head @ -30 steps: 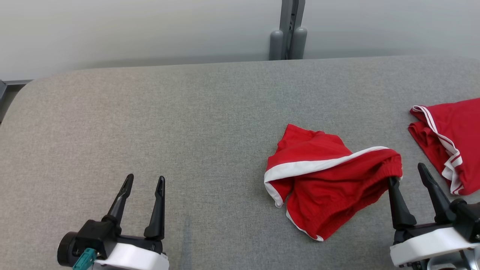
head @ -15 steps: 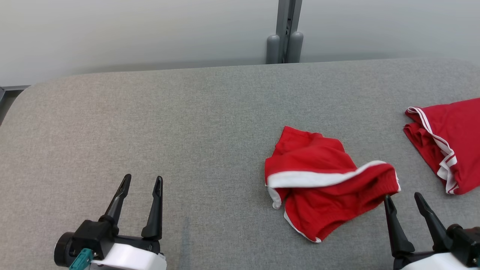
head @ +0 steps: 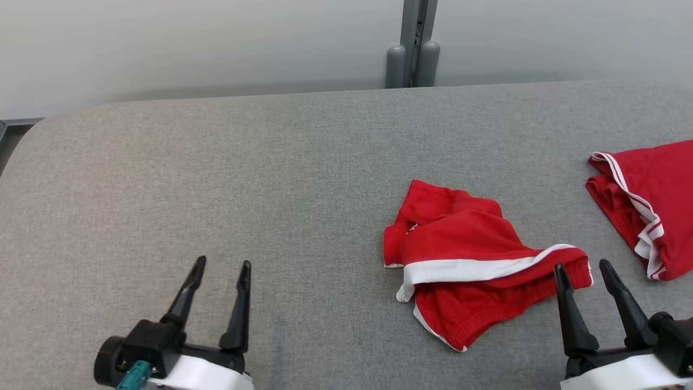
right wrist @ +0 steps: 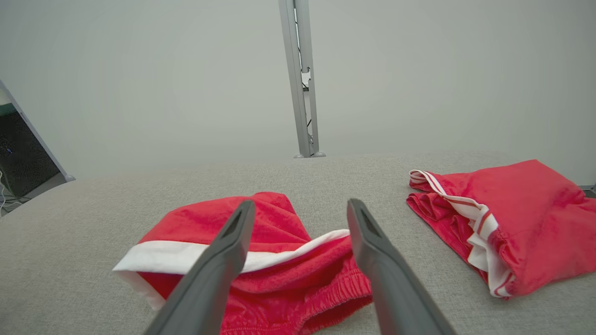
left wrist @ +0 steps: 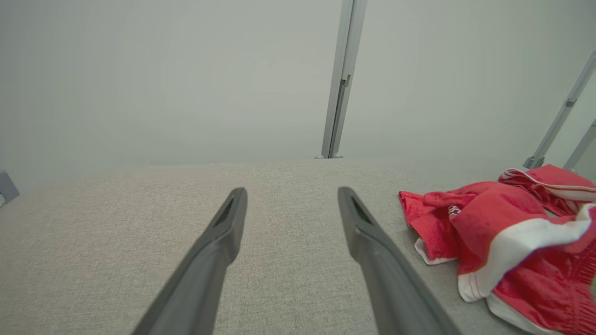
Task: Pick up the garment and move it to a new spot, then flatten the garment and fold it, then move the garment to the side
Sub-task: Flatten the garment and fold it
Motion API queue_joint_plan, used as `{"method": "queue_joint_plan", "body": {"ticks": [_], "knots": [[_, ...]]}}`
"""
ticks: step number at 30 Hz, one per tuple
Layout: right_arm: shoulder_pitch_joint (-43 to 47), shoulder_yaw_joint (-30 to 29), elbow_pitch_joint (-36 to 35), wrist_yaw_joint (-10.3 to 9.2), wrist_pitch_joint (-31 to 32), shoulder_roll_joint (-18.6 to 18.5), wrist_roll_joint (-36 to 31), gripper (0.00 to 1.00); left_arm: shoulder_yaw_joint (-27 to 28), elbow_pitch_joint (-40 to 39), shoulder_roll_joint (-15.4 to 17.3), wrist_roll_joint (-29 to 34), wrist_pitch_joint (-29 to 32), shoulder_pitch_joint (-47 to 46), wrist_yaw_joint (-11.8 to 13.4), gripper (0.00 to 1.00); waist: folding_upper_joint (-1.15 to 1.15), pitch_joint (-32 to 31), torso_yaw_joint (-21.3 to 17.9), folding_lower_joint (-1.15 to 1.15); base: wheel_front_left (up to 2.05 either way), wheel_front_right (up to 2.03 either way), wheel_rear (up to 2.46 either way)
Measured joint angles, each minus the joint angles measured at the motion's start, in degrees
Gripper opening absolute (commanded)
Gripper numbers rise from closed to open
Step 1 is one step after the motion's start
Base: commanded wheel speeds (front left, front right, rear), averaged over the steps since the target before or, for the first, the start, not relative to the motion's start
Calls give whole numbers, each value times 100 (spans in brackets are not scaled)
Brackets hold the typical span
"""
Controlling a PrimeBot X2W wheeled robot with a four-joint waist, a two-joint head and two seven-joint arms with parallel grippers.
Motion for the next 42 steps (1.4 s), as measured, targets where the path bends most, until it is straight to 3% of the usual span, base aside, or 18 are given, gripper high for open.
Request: {"method": "queue_joint_plan", "body": {"ticks": [10,22,34,35,36,37,42], "knots": [[-99,5,-2,0,-18,11,-32,100,-328,13,-56,116,145,-76,-78,100,0,89,32,0,0,0,0],[-566,253,-11,0,-53,16,-46,100,-1515,955,-609,210,635,-1123,-1084,100,0,567,-133,0,0,0,0],[-821,288,182,0,-253,11,24,100,-1947,2288,-966,65,576,-1791,-1428,100,0,1001,-667,0,0,0,0],[-830,288,194,0,-258,11,25,100,-1947,2372,-978,58,560,-1825,-1426,91,0,1016,-689,0,0,0,0],[-837,286,201,0,-268,12,26,100,-1934,2451,-982,59,495,-1863,-1390,35,0,1030,-705,0,0,0,0],[-843,283,209,0,-292,13,30,100,-1911,2532,-985,60,476,-1915,-1344,0,0,1040,-716,0,0,0,0],[-865,238,234,0,-324,15,33,100,-1733,2679,-877,164,235,-2095,-1099,0,0,1044,-712,0,0,0,0]]}}
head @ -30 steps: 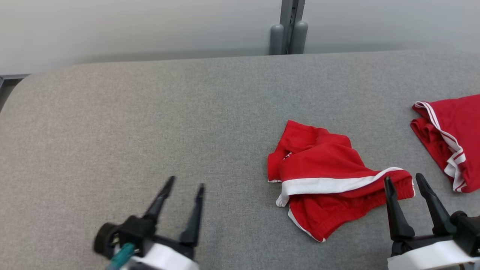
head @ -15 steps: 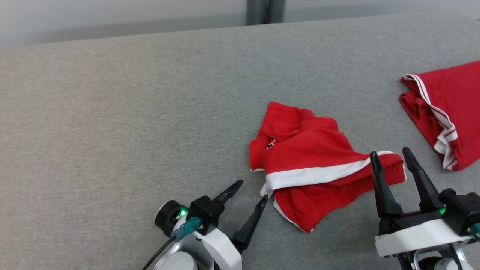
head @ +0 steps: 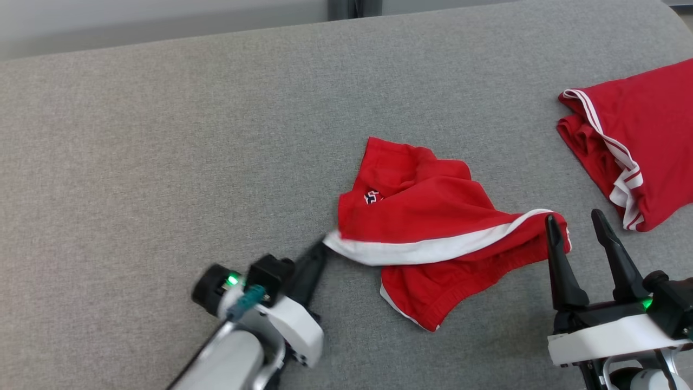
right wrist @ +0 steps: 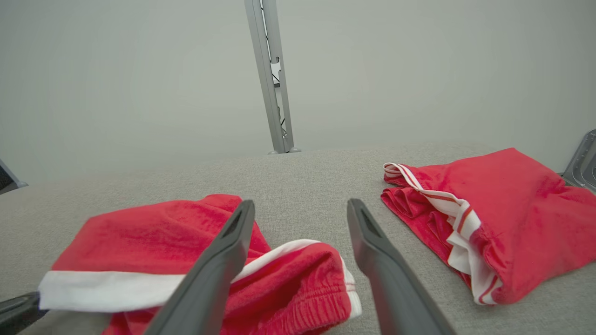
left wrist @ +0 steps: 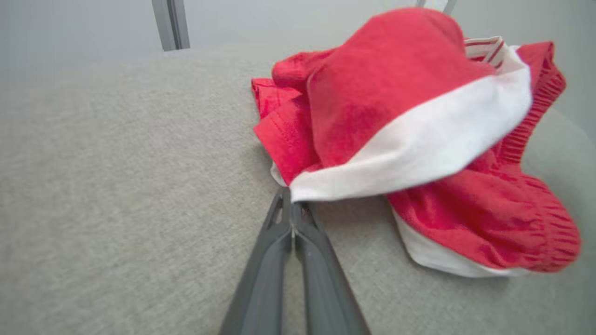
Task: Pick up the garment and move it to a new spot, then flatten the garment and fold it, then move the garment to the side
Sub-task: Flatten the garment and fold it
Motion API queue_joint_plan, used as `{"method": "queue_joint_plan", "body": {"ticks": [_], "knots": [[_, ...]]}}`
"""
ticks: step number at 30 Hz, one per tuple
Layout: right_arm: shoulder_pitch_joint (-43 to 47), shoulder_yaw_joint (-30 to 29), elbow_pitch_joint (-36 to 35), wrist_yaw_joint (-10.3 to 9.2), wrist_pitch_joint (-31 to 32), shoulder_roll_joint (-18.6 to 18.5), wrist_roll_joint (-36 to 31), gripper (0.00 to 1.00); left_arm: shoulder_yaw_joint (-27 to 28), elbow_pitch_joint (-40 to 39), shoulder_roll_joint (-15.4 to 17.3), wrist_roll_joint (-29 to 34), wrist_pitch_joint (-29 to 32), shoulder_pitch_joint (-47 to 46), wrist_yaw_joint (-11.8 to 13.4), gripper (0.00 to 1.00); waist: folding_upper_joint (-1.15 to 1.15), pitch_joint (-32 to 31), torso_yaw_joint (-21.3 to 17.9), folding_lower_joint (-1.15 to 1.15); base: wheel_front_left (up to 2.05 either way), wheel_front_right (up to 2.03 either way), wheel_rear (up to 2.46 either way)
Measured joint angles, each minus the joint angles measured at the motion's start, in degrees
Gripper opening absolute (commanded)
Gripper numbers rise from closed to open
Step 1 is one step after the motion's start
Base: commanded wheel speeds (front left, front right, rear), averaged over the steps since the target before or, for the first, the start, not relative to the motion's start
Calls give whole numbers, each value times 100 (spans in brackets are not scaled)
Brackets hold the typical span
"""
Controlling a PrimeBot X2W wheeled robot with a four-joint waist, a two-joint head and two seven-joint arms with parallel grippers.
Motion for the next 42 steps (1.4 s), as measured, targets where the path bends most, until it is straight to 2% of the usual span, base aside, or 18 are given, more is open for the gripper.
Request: {"method": "queue_joint_plan", "body": {"ticks": [3,9,14,16,20,25,26,27,28,33,42], "knots": [[1,-60,9,0,-27,2,1,100,199,-147,234,178,-163,-120,293,0,0,-15,38,0,0,0,0],[55,-121,-5,0,-29,4,20,100,627,-771,735,282,-274,-118,653,0,0,-66,145,0,0,0,0],[63,-140,3,0,-31,8,71,100,1002,-1187,1118,189,-268,249,994,0,0,-92,216,0,0,0,0],[78,-182,7,0,-33,8,90,100,1266,-1466,1278,46,-264,599,1249,0,0,-103,284,0,0,0,0],[97,-213,-3,0,-19,8,87,100,1478,-1777,1317,-145,-264,1123,1488,0,0,-99,412,0,0,0,0],[62,-218,-79,0,58,9,53,100,1401,-1760,1081,-404,-215,1487,1497,0,0,-81,555,0,0,0,0],[54,-212,-94,0,76,10,51,100,1384,-1694,1038,-444,-214,1492,1471,5,0,-80,573,0,0,0,0],[54,-207,-100,0,84,10,47,100,1384,-1633,995,-498,-216,1492,1443,77,0,-84,590,0,0,0,0],[54,-208,-104,0,97,10,42,100,1381,-1593,955,-549,-223,1493,1426,100,0,-94,602,0,0,0,0],[59,-172,-134,0,135,10,-4,100,1472,-1581,831,-668,-285,1493,1302,100,0,-222,647,0,0,0,0],[266,-46,-138,0,219,4,-65,100,1876,-2114,970,-620,-324,1683,1338,100,0,-626,709,0,0,0,0]]}}
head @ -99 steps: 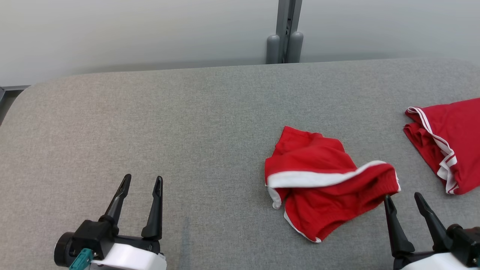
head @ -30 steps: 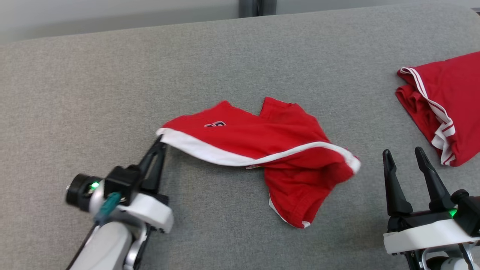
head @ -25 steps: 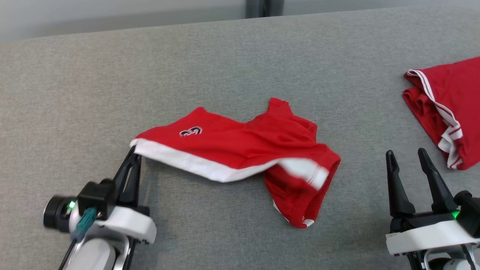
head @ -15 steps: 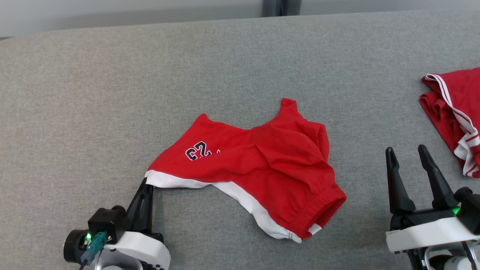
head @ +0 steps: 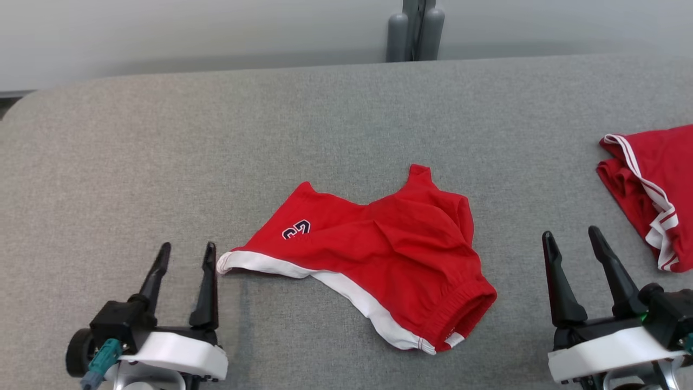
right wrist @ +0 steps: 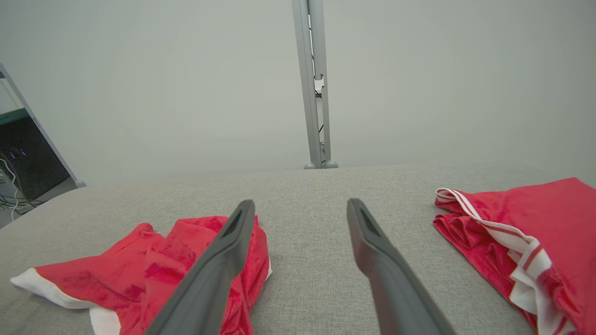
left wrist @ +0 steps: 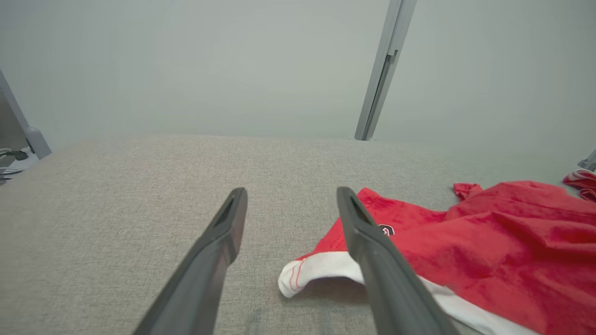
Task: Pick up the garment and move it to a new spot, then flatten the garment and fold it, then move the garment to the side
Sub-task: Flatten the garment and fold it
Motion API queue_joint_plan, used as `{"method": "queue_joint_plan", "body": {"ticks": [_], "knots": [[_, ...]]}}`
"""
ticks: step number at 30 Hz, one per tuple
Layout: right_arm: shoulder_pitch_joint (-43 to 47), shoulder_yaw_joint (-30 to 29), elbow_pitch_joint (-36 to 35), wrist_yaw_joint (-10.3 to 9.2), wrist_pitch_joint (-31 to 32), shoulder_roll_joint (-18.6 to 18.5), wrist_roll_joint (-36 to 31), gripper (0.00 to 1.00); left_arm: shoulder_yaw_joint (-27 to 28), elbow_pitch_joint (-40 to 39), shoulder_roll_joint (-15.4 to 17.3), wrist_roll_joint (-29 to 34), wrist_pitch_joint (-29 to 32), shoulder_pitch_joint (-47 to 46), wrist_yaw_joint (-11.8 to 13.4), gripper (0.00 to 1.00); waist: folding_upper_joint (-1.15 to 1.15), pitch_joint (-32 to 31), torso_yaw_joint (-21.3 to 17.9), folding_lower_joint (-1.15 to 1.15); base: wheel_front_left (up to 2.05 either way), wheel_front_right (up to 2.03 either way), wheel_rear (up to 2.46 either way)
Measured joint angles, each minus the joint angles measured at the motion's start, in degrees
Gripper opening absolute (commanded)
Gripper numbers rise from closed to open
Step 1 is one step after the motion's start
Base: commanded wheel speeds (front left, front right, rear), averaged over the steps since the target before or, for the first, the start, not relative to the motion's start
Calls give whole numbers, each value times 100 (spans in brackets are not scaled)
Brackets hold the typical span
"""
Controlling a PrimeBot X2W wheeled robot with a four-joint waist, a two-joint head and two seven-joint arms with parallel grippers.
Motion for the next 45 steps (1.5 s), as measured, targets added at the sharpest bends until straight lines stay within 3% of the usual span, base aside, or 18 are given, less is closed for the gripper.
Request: {"method": "queue_joint_plan", "body": {"ticks": [9,20,35,45], "knots": [[159,185,48,0,87,-105,-14,100,176,-318,218,70,29,207,142,100,0,-239,-20,0,0,0,0],[174,207,55,0,94,-119,0,100,114,-442,229,49,129,283,192,100,0,-239,2,0,0,0,0],[771,876,301,0,411,-220,119,100,8,-463,227,51,135,247,190,100,0,-170,70,0,0,0,0],[-13,903,1139,0,347,-411,-25,100,-82,-468,176,76,124,-55,134,100,0,150,222,0,0,0,0]]}}
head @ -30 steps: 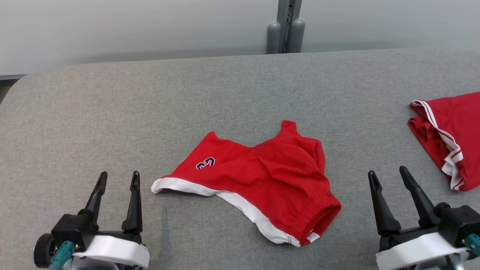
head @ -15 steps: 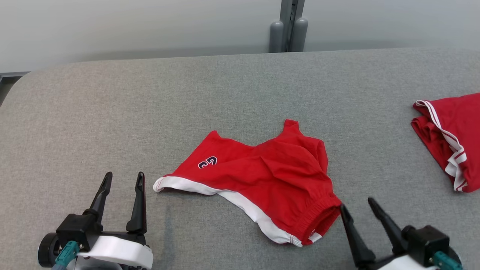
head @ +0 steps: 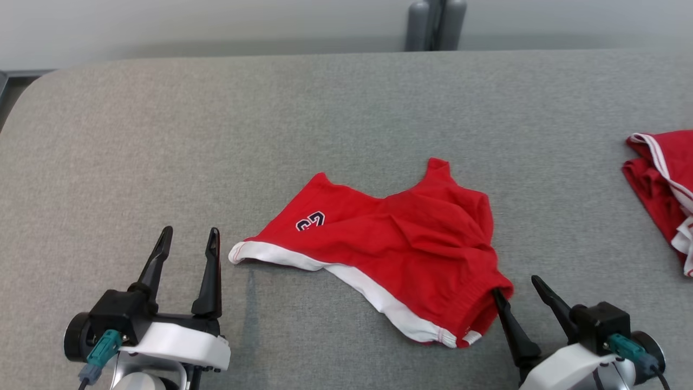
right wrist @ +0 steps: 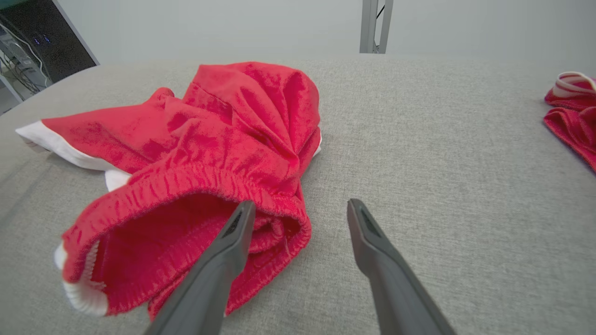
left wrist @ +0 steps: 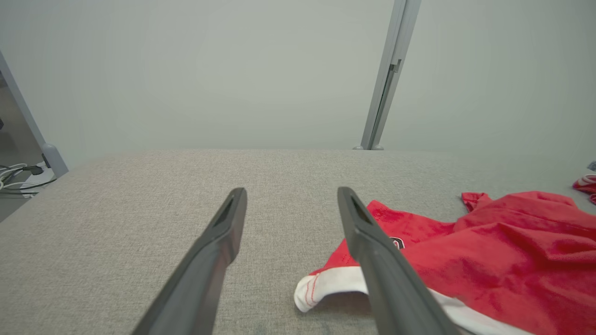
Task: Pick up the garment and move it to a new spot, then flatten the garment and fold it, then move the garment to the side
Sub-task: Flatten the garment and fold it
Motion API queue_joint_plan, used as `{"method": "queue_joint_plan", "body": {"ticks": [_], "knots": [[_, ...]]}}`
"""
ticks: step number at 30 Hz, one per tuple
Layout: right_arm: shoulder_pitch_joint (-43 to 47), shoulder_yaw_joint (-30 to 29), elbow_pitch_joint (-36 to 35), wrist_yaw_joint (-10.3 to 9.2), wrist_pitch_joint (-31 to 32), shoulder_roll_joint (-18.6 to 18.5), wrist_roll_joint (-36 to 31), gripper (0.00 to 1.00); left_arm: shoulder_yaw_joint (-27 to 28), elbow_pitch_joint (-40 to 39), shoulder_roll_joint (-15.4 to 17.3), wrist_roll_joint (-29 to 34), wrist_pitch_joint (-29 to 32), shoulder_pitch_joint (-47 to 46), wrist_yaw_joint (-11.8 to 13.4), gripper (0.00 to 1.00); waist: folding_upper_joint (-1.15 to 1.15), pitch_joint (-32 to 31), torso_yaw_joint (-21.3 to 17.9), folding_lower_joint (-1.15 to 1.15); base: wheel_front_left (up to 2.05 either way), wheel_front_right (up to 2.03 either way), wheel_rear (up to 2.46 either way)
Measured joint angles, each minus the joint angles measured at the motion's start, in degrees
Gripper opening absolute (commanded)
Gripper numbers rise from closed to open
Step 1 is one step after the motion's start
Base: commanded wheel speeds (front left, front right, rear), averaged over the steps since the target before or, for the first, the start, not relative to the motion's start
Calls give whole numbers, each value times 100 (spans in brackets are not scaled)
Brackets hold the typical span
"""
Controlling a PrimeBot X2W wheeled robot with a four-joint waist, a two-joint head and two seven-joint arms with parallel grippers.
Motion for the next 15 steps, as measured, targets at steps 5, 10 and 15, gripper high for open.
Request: {"method": "queue_joint_plan", "body": {"ticks": [5,10,15], "knots": [[-256,37,374,0,-42,-73,37,39,-27,48,-64,11,-25,-123,-43,100,0,150,127,0,0,0,0],[-520,96,660,0,-182,-118,172,0,-12,130,-118,12,-74,-181,-92,100,0,296,207,0,0,0,0],[-953,91,824,0,-380,-245,198,0,-1,189,-172,21,-99,-276,-132,100,0,357,213,0,0,0,0]]}}
